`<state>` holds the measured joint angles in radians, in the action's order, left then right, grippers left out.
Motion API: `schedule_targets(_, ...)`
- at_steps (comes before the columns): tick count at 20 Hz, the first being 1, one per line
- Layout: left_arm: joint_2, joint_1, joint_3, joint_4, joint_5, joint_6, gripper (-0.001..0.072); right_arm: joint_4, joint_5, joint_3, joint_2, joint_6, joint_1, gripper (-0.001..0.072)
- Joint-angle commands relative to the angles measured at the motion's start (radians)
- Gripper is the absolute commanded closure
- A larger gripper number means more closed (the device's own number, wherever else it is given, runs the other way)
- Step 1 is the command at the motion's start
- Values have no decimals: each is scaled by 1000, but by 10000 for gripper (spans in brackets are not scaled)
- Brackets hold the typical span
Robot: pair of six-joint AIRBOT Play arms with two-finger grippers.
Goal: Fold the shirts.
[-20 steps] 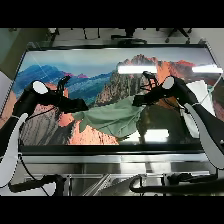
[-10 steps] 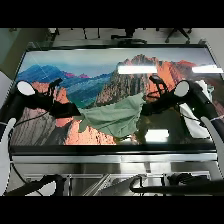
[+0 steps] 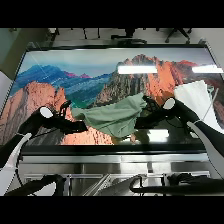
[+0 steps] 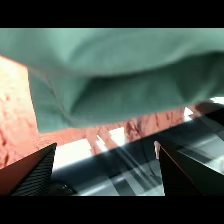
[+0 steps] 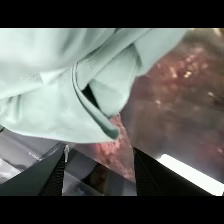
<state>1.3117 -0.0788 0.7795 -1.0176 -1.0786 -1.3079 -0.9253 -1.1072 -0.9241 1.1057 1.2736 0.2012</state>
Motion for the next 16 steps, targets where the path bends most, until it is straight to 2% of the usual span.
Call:
schedule_targets(1, 68, -36, -25, -1, 124, 2, 18, 159, 14, 10, 97, -115, 1, 254)
schedule_targets(3, 76, -35, -25, -2, 154, 2, 18, 225, 19, 10, 130, -153, 1, 256)
schedule_targets(4, 76, -35, -24, -2, 163, 2, 63, 251, 19, 10, 135, -170, 1, 297)
schedule_targets(5, 76, -35, -17, -4, 164, 2, 258, 268, 18, 8, 134, -197, 1, 509)
schedule_targets(6, 76, -35, -3, -4, 166, 2, 468, 276, 8, 3, 127, -213, 0, 632)
schedule_targets(7, 76, -35, 18, -4, 163, 2, 618, 275, -8, -6, 118, -212, 0, 634)
schedule_targets(8, 76, -35, 40, -3, 155, 2, 692, 275, -27, -17, 105, -212, 0, 693)
schedule_targets(12, 63, -35, 185, -4, 11, 2, 695, 275, -141, -108, 13, -208, -2, 696)
schedule_targets(16, -86, -21, 391, -17, -63, -3, 696, 275, -159, -309, -96, -204, -3, 696)
